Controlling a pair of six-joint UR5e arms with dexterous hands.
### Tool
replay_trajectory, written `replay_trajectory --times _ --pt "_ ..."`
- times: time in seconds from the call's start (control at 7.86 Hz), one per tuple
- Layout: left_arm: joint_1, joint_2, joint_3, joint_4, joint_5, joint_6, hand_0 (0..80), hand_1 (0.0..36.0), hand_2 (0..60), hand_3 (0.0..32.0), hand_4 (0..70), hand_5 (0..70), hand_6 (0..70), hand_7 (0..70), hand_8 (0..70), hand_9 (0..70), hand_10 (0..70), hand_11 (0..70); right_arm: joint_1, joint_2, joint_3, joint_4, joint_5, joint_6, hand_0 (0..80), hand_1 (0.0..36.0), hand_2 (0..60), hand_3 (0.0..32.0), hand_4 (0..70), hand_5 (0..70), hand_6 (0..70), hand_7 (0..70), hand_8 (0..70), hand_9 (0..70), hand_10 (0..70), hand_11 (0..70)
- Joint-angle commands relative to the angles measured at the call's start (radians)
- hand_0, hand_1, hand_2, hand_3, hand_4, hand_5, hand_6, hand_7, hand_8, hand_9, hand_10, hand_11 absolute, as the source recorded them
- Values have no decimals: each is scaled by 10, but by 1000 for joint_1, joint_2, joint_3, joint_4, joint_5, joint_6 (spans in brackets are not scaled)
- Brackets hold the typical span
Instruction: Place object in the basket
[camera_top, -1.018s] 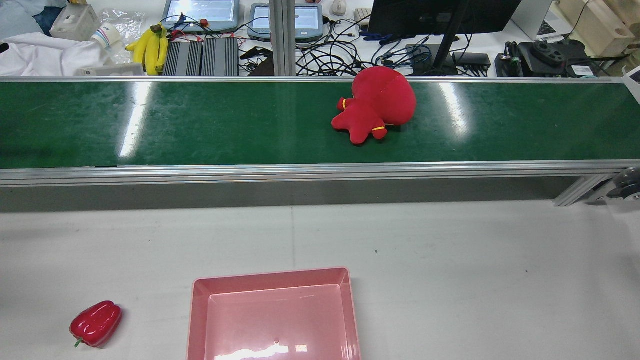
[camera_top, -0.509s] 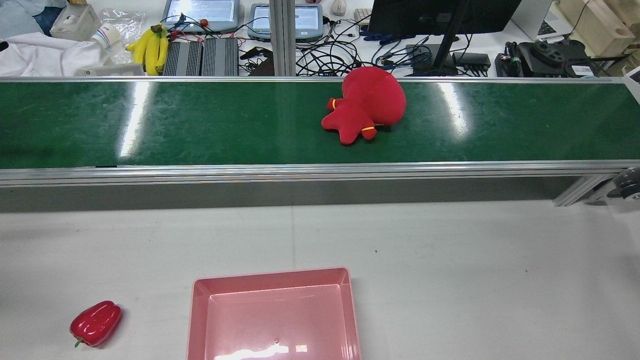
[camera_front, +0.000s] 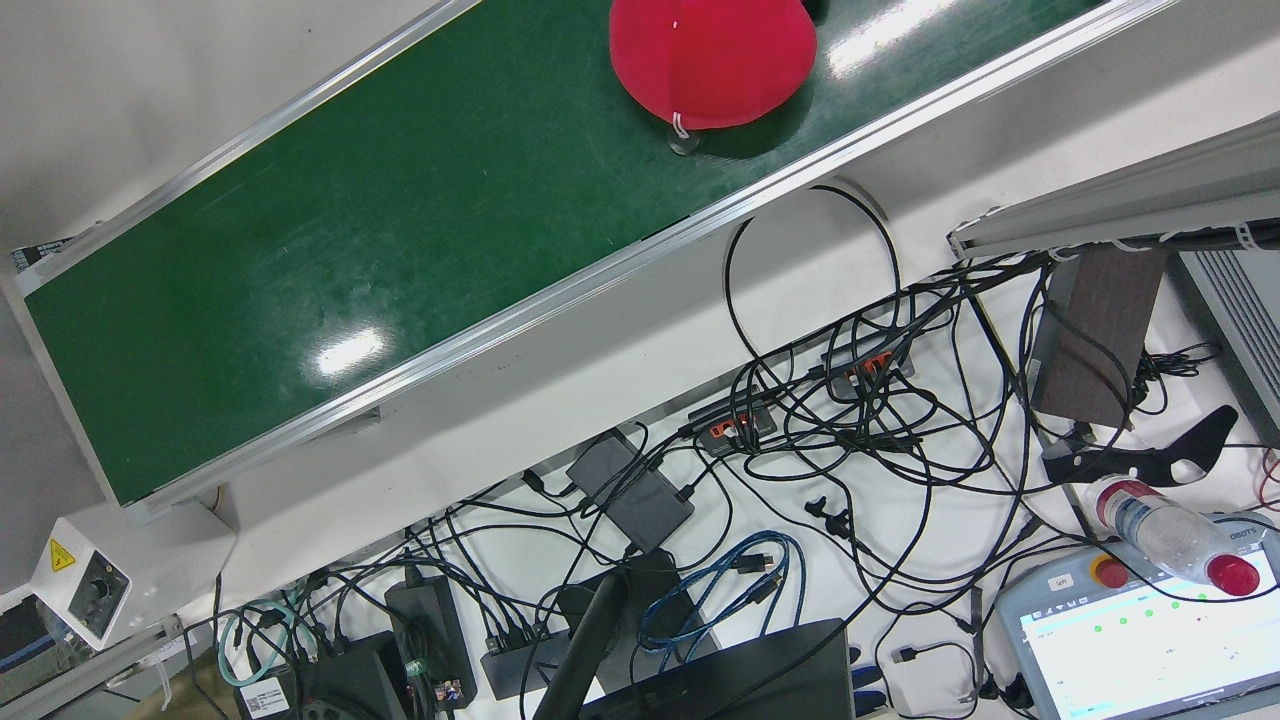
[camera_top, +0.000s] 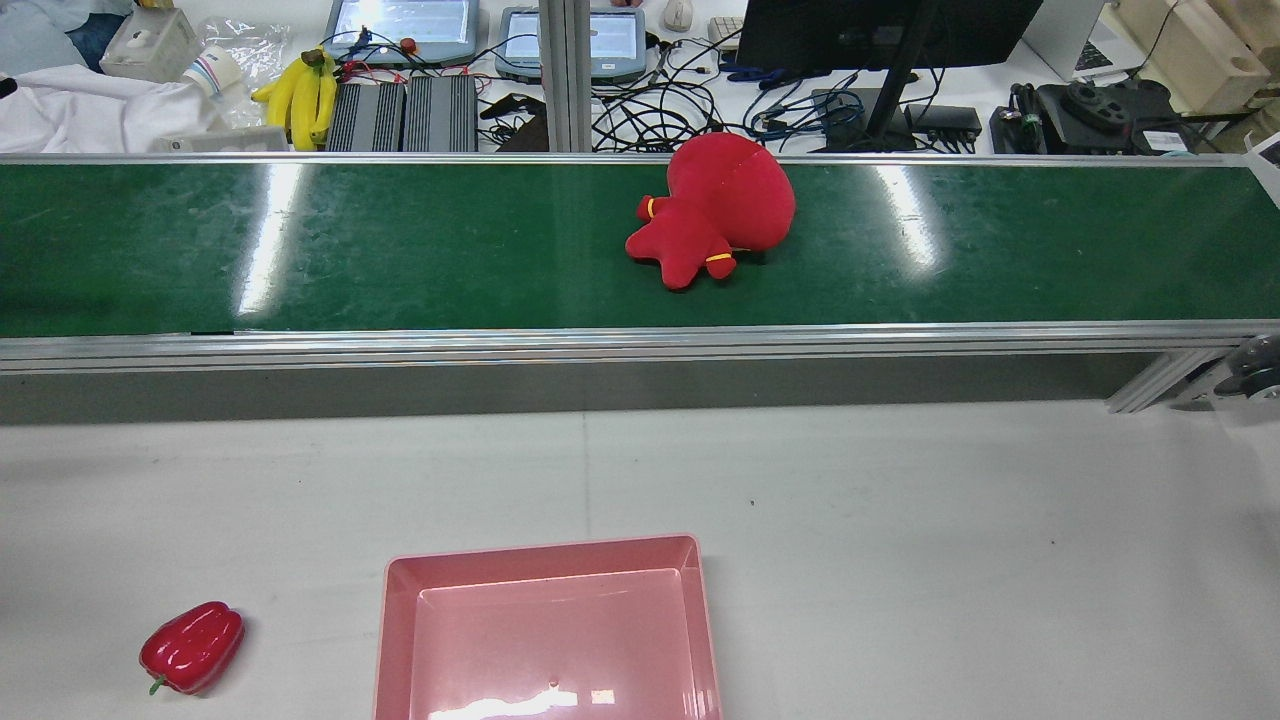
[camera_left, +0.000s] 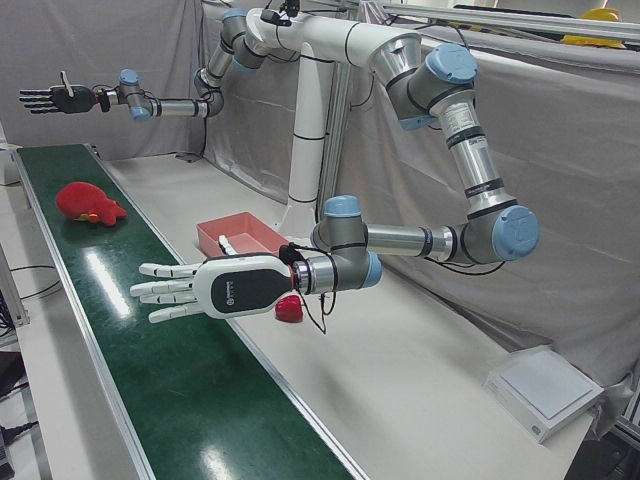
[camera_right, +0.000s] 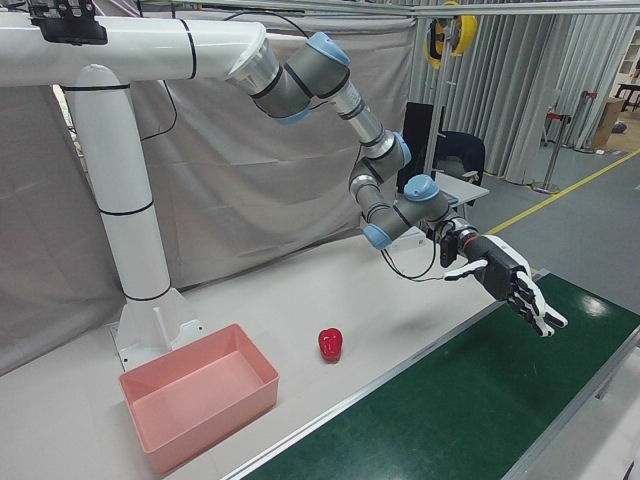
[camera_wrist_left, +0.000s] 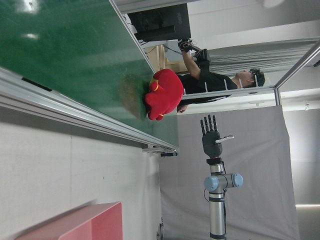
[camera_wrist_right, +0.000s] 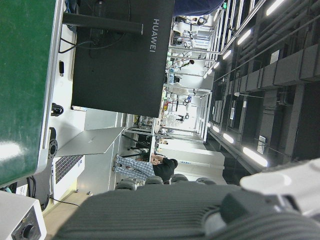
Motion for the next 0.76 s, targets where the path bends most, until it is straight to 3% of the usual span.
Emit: replay_trajectory --times 0.0,0.64 --pt "0 -5 -16 10 0 -1 621 204 0 0 97 174 18 20 72 118 0 0 0 0 0 0 0 0 0 0 0 0 0 0 0 0 0 0 0 0" --pt "-1 0 -28 18 0 -2 618 203 0 0 91 169 17 21 71 118 0 0 0 0 0 0 0 0 0 0 0 0 0 0 0 0 0 0 0 0"
